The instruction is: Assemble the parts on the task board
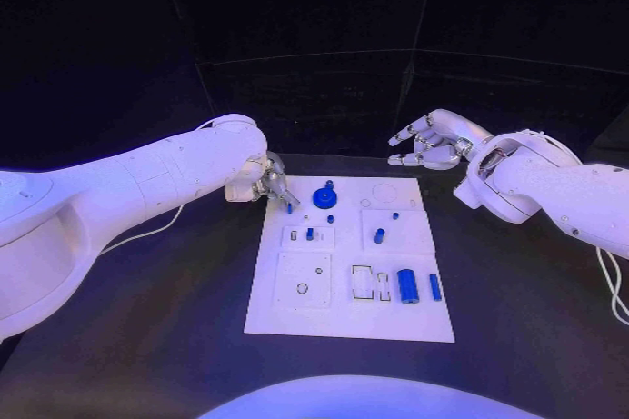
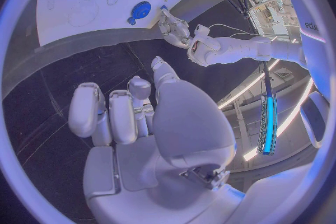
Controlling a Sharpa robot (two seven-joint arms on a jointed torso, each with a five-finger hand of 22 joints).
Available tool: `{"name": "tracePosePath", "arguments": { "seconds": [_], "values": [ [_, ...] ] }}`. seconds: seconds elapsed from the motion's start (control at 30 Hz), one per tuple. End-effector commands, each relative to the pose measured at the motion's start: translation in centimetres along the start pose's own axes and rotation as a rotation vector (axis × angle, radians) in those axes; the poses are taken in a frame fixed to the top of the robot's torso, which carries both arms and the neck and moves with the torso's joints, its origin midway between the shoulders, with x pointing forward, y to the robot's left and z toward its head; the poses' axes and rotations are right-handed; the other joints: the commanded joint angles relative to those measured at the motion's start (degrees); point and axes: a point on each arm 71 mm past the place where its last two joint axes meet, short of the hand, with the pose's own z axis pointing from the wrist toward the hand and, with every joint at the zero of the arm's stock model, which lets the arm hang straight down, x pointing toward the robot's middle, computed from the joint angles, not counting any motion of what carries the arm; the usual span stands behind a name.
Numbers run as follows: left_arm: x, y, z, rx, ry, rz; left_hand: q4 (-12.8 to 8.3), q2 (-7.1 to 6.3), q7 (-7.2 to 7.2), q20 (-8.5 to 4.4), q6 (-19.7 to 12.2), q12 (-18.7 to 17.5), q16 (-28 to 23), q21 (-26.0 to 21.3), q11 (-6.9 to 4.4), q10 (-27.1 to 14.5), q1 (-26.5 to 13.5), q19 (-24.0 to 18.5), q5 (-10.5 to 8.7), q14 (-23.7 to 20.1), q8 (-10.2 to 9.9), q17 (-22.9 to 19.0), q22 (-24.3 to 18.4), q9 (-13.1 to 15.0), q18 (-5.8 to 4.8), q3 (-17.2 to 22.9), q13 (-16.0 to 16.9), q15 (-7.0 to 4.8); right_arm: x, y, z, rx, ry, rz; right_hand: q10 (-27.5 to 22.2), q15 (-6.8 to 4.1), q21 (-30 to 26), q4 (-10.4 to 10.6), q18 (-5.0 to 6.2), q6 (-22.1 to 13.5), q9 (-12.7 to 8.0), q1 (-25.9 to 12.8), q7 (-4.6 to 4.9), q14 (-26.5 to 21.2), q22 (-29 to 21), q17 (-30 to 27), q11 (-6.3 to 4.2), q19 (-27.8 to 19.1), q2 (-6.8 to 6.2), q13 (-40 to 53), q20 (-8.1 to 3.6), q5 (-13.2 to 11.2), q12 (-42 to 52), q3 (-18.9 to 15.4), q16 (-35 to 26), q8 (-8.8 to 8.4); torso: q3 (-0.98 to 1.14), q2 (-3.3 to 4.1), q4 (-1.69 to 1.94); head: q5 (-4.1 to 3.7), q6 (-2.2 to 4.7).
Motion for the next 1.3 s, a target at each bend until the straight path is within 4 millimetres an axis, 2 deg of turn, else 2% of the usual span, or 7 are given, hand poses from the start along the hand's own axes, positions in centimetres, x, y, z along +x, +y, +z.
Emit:
{"name": "tracePosePath", "arguments": {
  "seconds": [0.03, 0.2, 0.3, 0.67, 0.93, 1.07, 1.3],
  "values": [
    [0.0, -0.1, 0.0, -0.002, 0.011, 0.013, -0.43, 0.09, 0.11, -0.36, 0.26, 0.16, -0.09, -0.01, -0.39, -0.13, 0.90, 0.11, -0.12, 5.77, 0.29, 13.93, 0.05, 0.10, -0.23, -0.02, -0.08, -0.36, -0.1, 0.1, 0.1, -0.006, -0.007, -0.003, 0.20, -0.09, -0.30, 0.31, 1.10, -0.38, 0.02, -0.08, 0.07, 2.00, -0.03, 0.06, 0.11, 0.09, 0.46, 0.05, 0.02, 0.32, 0.31, -0.12, -0.30, 0.00, 0.01, -0.01, 0.02, 0.00, -0.05],
    [0.0, -0.2, 0.0, 0.003, 0.010, 0.012, -1.06, 0.55, 0.05, -0.37, 0.25, 0.16, -0.09, -0.03, -0.43, -0.12, 1.60, 0.11, -0.12, 5.77, 0.36, 13.92, 0.07, 0.10, -0.22, 0.59, -0.08, -0.40, -0.1, 0.2, 0.1, -0.006, -0.007, -0.003, 0.20, -0.09, -0.32, 0.31, 1.11, -0.38, 0.02, -0.01, 0.07, 2.00, -0.06, 0.06, 0.11, 0.07, 0.50, 0.05, 0.02, 0.45, 0.32, -0.14, -0.31, 0.01, 0.01, -0.02, 0.01, 0.03, -0.11],
    [0.0, -0.3, 0.0, 0.012, 0.010, 0.013, -2.32, 1.74, -0.20, -0.42, 0.20, 0.13, -0.08, 0.06, -0.67, -0.09, 3.39, 0.15, -0.09, 5.78, 0.35, 13.95, 0.24, 0.04, -0.24, 2.12, -0.08, -0.52, -0.1, 0.2, 0.1, -0.007, -0.006, -0.003, 0.20, -0.09, -0.32, 0.31, 1.11, -0.38, 0.02, -0.01, 0.07, 2.00, -0.06, 0.06, 0.11, 0.07, 0.50, 0.05, 0.02, 0.45, 0.32, -0.14, -0.31, 0.01, 0.02, -0.01, -0.01, 0.04, -0.22],
    [0.1, -0.7, 0.0, 0.068, 0.017, 0.016, -9.61, 4.99, -0.48, -0.80, -0.65, -0.73, 0.01, -0.55, -1.04, -0.37, 11.21, -0.09, -0.04, 5.83, -1.30, 14.16, -0.43, -1.05, -0.11, 11.90, -0.60, -0.89, -0.1, 0.2, 0.1, -0.005, -0.004, -0.003, 0.15, -0.12, -0.32, 0.44, 1.10, -0.38, 0.03, 0.66, 0.07, 2.03, 0.00, 0.15, 0.09, 0.12, 0.70, 0.12, 0.00, 2.39, 0.43, -0.42, -0.32, 0.07, 0.01, -0.02, 0.01, 0.07, -0.41],
    [0.0, -0.6, -0.1, 0.095, 0.012, 0.001, -12.44, 2.20, 0.10, -0.31, -0.20, -1.28, -0.04, -0.84, -0.46, 0.02, 6.61, -0.15, -0.22, 5.80, -1.38, 14.05, -0.54, -1.31, -0.08, 21.75, -1.21, -0.33, -0.1, 0.1, 0.1, -0.005, -0.005, -0.003, 0.05, -0.13, -0.38, 0.62, 1.11, -0.36, 0.03, 0.98, 0.07, 2.02, -0.08, 0.12, 0.07, 0.07, 0.86, 0.03, -0.02, 3.76, 0.34, -0.55, -0.39, 0.12, 0.12, -0.10, 0.10, 0.17, -0.44],
    [0.1, -0.4, -0.4, 0.110, -0.002, -0.016, -13.16, 1.05, 0.14, -0.30, -0.08, -1.29, -0.06, -0.93, -0.57, 0.23, 4.79, -0.15, -0.17, 5.79, -1.07, 13.99, -0.56, -1.19, -0.04, 24.94, -1.26, -0.26, -0.1, 0.1, 0.1, -0.004, -0.006, -0.003, 0.02, -0.13, -0.36, 0.66, 1.10, -0.36, 0.03, 1.01, 0.06, 2.02, -0.03, 0.13, 0.07, 0.10, 0.87, -0.01, -0.02, 3.93, 0.30, -0.58, -0.38, 0.12, 0.04, -0.14, 0.13, 0.19, -0.43],
    [0.3, -0.2, -1.6, 0.179, -0.075, -0.054, -14.48, -1.47, -0.02, -0.30, 0.09, -1.28, 0.01, -1.01, -0.59, 0.79, 0.64, -0.05, -0.10, 5.83, 0.12, 14.16, -0.46, -0.61, -0.04, 32.33, -1.35, -0.38, -0.3, -0.1, 0.0, 0.002, -0.010, -0.005, 0.01, -0.13, -0.38, 0.68, 1.11, -0.36, 0.03, 1.04, 0.06, 2.02, -0.06, 0.11, 0.08, 0.08, 0.87, -0.02, -0.02, 4.07, 0.29, -0.60, -0.40, 0.13, 0.08, -0.32, 0.46, 0.18, -0.41]
  ]
}}
